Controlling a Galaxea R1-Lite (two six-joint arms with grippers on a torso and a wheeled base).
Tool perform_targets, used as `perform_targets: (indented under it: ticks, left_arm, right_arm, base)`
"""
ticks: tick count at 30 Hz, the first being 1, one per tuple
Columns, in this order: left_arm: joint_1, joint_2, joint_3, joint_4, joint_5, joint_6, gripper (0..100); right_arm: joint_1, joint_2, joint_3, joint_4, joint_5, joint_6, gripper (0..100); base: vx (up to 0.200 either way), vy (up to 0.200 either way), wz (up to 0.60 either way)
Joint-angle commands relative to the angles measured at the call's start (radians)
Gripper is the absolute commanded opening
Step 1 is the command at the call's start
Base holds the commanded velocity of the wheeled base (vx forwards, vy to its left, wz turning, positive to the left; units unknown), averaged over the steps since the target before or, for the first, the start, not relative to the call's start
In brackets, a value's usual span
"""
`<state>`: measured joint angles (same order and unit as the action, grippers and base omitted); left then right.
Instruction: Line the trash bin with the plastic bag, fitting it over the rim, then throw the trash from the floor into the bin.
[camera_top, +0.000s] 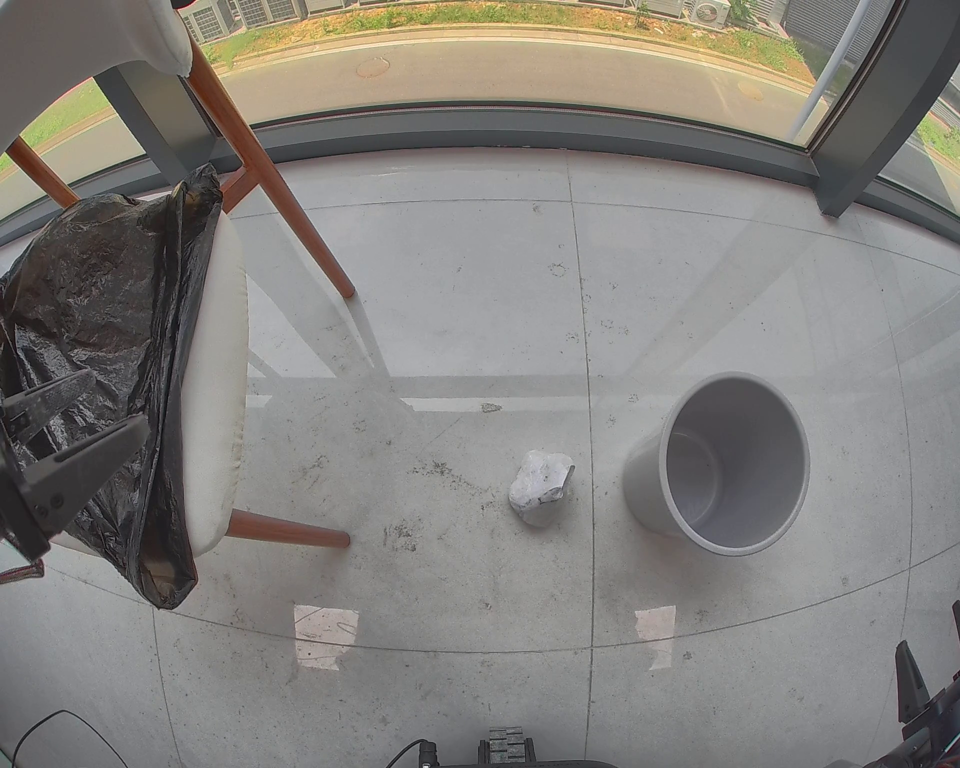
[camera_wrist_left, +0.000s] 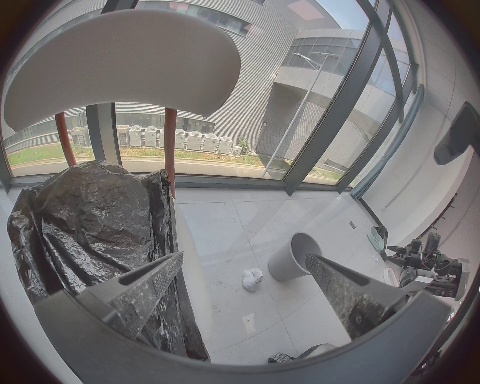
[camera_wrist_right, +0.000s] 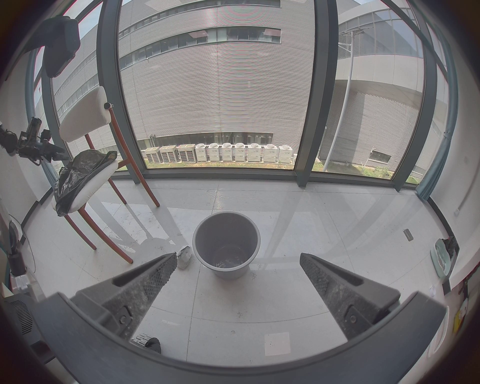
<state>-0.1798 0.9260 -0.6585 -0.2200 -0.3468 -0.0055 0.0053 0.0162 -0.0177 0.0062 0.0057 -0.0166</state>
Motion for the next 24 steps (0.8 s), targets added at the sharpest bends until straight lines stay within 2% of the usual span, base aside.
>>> perform_targets:
  ticks: [1, 4, 7, 11, 24]
  left_arm:
    - [0.002, 0.168, -0.044, -0.009, 0.086, 0.007, 100]
    - [0.002, 0.22, -0.058, -0.027, 0.141, 0.007, 100]
    - [0.01, 0.275, -0.052, -0.073, 0.16, 0.002, 100]
    - [0.01, 0.347, -0.058, -0.13, 0.238, -0.004, 100]
    - [0.016, 0.392, -0.053, -0.174, 0.258, -0.022, 100]
  right_arm:
    - [0.001, -0.01, 0.018, 0.0, 0.0, 0.0, 100]
    - [0.001, -0.01, 0.018, 0.0, 0.0, 0.0, 100]
    - [0.001, -0.01, 0.018, 0.0, 0.0, 0.001, 100]
    - [0.001, -0.01, 0.018, 0.0, 0.0, 0.001, 100]
    - [0.001, -0.01, 0.018, 0.0, 0.0, 0.001, 100]
  base:
    - [0.0, 0.0, 0.0]
    - [0.0, 0.0, 0.0]
    - [0.0, 0.0, 0.0]
    - [0.0, 0.0, 0.0]
    - [0.0, 0.0, 0.0]
